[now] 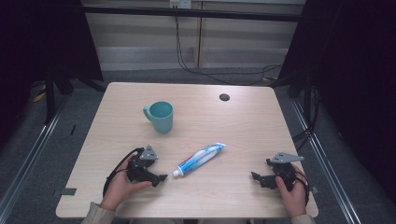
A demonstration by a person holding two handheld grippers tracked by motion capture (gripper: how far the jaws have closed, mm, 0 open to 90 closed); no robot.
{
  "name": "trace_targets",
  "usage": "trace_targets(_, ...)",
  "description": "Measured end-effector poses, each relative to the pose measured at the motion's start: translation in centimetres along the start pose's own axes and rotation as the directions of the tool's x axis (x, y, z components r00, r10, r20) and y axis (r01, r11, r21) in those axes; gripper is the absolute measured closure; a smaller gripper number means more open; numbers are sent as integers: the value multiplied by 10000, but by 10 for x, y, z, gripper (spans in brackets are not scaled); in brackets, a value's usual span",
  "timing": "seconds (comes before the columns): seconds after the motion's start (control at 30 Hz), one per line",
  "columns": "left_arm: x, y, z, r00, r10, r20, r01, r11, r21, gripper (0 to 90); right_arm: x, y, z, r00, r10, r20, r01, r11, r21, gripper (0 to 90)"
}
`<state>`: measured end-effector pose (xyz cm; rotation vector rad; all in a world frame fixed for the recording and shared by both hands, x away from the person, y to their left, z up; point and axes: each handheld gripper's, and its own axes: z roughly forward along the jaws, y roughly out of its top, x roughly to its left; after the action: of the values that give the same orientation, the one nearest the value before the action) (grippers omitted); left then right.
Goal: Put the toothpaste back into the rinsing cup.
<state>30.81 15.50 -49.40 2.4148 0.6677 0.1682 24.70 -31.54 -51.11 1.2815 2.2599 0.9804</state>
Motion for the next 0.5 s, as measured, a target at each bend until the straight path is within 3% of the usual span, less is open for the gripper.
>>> trace_targets(0.13, 2, 11, -4, 9992, 86, 389, -116, 9968, 792, 213, 0, 0, 0, 10000, 6, -3, -6, 10000, 5, 137)
trace_targets(0.27, 2, 21, -7, 9983, -32, 578, -26, 9951, 993, 223, 0, 0, 0, 10000, 5, 4, -5, 10000, 0, 137)
trace_targets(0.4, 2, 38, -12, 9974, -215, 681, 112, 9887, 1494, 227, 0, 0, 0, 10000, 19, -1, -19, 10000, 11, 137)
trace_targets(0.5, 1, 53, -14, 9971, -118, 746, -9, 9859, 1673, 228, 0, 0, 0, 10000, 6, -4, -6, 10000, 3, 137)
